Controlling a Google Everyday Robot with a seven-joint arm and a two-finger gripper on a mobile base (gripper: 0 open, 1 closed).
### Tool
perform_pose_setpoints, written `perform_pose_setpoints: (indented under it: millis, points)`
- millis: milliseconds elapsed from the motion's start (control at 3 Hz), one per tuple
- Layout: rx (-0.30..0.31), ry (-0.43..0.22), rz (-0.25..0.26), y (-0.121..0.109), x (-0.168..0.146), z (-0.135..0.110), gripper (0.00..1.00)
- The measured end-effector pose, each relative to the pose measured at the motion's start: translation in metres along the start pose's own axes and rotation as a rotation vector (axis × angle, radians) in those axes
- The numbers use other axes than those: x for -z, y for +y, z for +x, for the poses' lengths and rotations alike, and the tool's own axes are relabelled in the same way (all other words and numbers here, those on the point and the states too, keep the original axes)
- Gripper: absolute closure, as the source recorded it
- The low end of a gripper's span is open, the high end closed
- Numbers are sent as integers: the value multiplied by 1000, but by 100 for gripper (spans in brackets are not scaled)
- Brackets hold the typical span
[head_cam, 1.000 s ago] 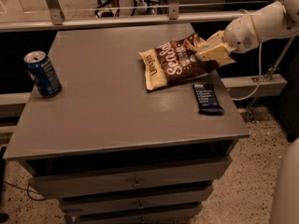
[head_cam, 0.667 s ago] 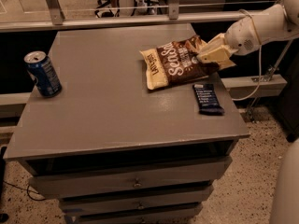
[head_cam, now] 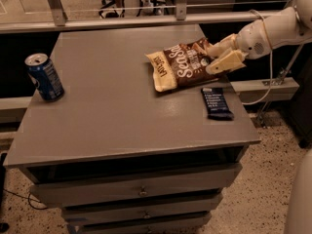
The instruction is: Move brown chip bag near rxbar blueberry
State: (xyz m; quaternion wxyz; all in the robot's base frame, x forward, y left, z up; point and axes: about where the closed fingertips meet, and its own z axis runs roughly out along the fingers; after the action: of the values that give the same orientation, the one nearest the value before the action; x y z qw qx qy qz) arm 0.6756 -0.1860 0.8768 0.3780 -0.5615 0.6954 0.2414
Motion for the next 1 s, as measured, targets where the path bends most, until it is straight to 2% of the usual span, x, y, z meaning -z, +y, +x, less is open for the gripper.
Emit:
perform_pose_setpoints:
  millis: [333,667,1000]
  points:
    - [-17,1,32,-2,3,0,0]
    - [-44,3,138,-8,31,4,0]
    - [-82,-45,322,-14,90,14,0]
